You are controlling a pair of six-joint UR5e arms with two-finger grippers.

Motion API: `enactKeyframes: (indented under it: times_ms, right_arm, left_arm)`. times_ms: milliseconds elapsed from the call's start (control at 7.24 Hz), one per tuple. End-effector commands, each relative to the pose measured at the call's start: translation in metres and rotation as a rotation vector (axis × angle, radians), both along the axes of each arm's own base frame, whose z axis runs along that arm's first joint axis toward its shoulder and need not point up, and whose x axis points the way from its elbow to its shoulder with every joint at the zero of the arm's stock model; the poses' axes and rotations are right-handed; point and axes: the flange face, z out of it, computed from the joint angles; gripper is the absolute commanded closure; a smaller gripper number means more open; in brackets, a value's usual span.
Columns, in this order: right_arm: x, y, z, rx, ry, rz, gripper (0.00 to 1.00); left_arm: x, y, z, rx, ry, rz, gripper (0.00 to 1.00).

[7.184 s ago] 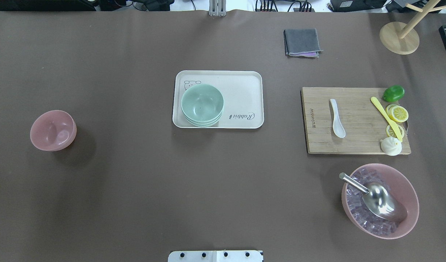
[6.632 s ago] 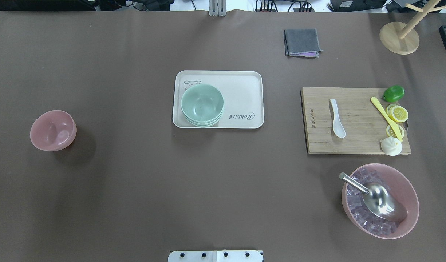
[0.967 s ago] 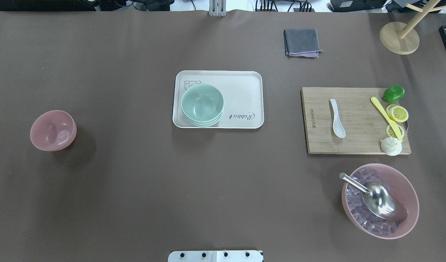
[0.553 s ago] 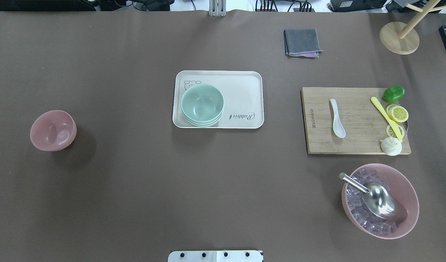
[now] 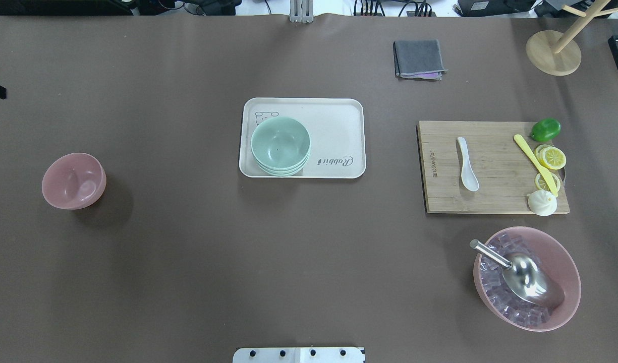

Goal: Stack pink bowl on green and place spoon
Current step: 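Reach the left gripper down to the pink bowl rim and grasp it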

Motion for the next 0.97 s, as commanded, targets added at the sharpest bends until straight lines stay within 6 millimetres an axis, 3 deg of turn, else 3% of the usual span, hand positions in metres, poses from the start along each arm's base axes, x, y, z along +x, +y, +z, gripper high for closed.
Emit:
enactKeyframes:
  times_ms: [0,138,276,829]
  right_arm:
    - [-0.001,0.000,0.000,-0.004,-0.011,0.000,0.00]
    - [-0.001,0.000,-0.001,-0.004,-0.011,0.001,0.00]
    - [-0.002,0.000,-0.001,-0.004,-0.012,0.000,0.00]
    - [-0.002,-0.002,-0.007,0.007,-0.014,0.001,0.00]
  left_arm:
    - [0.106,0.044,0.070,0.025,0.043,-0.026,0.02]
    - [0.123,0.050,0.110,0.029,0.076,-0.022,0.03]
    - [0.127,0.053,0.115,0.026,0.085,-0.010,0.03]
    - [0.108,0.085,0.132,0.003,0.074,0.013,0.05]
